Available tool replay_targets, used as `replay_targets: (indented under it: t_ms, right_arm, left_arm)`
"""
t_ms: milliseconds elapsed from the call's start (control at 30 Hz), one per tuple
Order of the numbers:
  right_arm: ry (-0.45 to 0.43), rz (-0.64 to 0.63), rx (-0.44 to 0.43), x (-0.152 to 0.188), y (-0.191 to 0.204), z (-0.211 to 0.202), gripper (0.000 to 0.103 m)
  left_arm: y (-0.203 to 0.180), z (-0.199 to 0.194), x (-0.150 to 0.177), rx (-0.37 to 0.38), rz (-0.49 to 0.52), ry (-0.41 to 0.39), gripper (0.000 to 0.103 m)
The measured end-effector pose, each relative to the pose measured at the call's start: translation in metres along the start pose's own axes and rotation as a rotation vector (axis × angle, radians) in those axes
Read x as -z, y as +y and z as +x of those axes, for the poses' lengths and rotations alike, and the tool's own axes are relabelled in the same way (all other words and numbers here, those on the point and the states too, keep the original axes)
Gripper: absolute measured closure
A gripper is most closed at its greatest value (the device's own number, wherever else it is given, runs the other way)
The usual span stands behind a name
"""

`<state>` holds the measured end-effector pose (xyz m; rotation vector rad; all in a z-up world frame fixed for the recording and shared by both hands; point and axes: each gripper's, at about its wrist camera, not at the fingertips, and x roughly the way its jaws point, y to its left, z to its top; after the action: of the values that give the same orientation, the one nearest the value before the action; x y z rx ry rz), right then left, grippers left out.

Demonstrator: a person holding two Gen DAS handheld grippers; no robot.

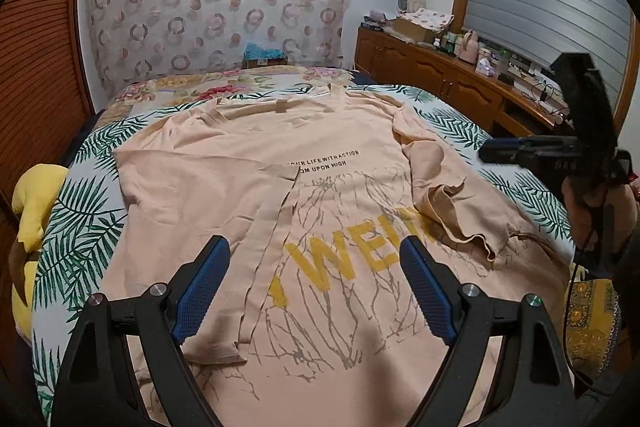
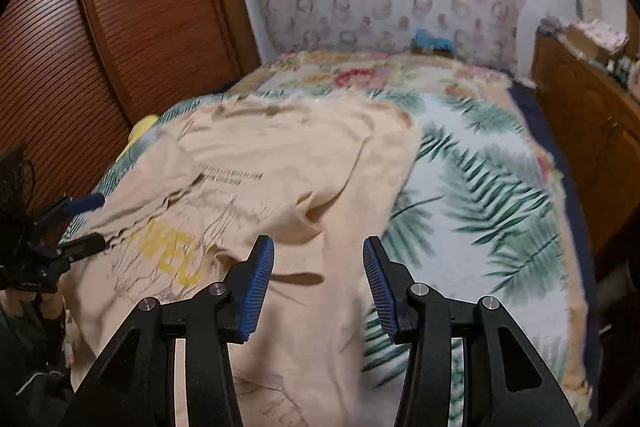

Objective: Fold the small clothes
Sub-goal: 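Fold the held side over toward the print with the right gripper, release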

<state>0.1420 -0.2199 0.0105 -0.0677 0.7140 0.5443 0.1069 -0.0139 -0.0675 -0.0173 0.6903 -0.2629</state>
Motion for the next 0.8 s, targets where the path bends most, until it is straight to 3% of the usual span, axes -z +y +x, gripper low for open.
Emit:
replay_targets:
  t_ms: [300, 433, 467, 800]
  right_arm:
    - [0.129, -0.060, 0.033, -0.008, 0.014, 0.053, 0.062]
    - [0.144, -0.098, 0.028, -0.015, 0.026, 0.059, 0.094]
    - [0.146, -0.116, 0.028, -0.016, 0.029, 0.061, 0.097]
    - [0.049, -0.200, -0.055, -0.042, 0.060, 0.058, 0.099]
  left_arm:
    - [0.002, -0.009, 0.005, -0.023, 0.010, -0.011, 0.016]
    - [0.005, -0.007, 0.007, -0.026, 0.002, -0.004, 0.016]
    - [0.006, -0.007, 0.007, -0.027, 0.000, -0.003, 0.016]
    - [0.015, -0.014, 0.010, -0.044, -0.013, -0.014, 0.016]
